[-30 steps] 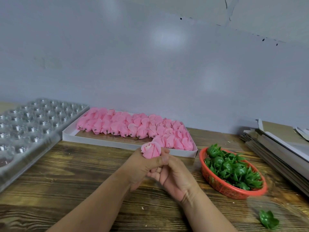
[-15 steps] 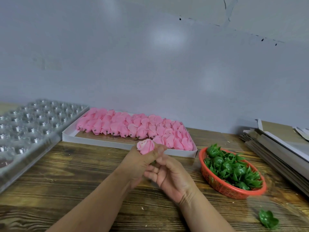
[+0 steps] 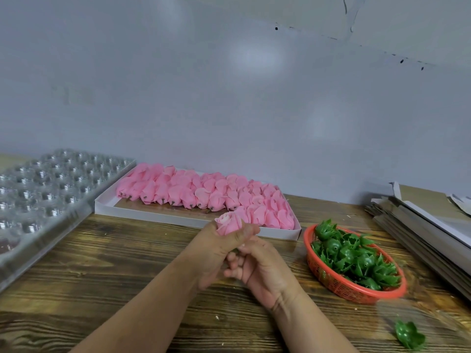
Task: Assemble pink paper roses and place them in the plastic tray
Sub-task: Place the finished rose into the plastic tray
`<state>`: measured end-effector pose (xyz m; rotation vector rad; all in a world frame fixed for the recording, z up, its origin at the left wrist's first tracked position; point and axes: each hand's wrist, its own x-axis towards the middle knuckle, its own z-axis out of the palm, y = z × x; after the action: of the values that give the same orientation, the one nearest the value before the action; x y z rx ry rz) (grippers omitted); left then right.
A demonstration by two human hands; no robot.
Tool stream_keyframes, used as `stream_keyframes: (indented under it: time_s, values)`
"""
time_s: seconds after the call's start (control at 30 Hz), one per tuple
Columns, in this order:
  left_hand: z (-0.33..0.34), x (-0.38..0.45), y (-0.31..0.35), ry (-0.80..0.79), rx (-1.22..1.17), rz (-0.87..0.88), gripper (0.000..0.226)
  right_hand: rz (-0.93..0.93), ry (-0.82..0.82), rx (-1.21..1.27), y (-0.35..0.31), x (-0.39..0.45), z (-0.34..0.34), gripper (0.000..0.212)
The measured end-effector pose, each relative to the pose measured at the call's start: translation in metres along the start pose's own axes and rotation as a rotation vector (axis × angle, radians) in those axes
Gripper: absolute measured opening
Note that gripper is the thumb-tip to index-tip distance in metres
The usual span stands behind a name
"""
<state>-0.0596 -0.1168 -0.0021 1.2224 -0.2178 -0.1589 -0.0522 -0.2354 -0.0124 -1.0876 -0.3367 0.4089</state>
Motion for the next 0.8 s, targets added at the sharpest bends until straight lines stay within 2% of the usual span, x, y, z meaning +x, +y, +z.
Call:
stream_keyframes:
  time_s: [0.1,0.27,0.37,0.43,0.57,0.67,0.8]
  values:
    - [-0.006,-0.002,0.004,-0.105,0.024,-0.001,0.034,0.009,-0.018,0.000,-0.001,-0.001,-0.002,0.008]
    - [-0.007,-0.002,0.005,-0.137,0.136,0.013,0.033,0.039,-0.006,0.059,0.000,0.000,-0.006,0.015]
    - [-0.004,-0.001,0.001,-0.075,0.164,0.004,0.037,0.078,-0.011,0.055,-0.001,0.000,-0.009,0.018]
    - [-0.003,0.001,-0.002,-0.021,0.155,-0.001,0.030,0.107,-0.004,-0.001,-0.003,0.000,-0.013,0.021]
    - [-0.007,0.005,-0.007,0.139,0.365,0.151,0.025,0.073,0.125,-0.150,-0.002,0.002,-0.019,0.034]
    - [-0.010,0.006,-0.009,0.200,0.498,0.259,0.025,0.003,0.248,-0.262,0.000,0.004,-0.019,0.017]
    - [-0.010,0.008,-0.010,0.282,0.456,0.265,0.023,-0.021,0.350,-0.257,0.001,0.007,-0.021,0.018]
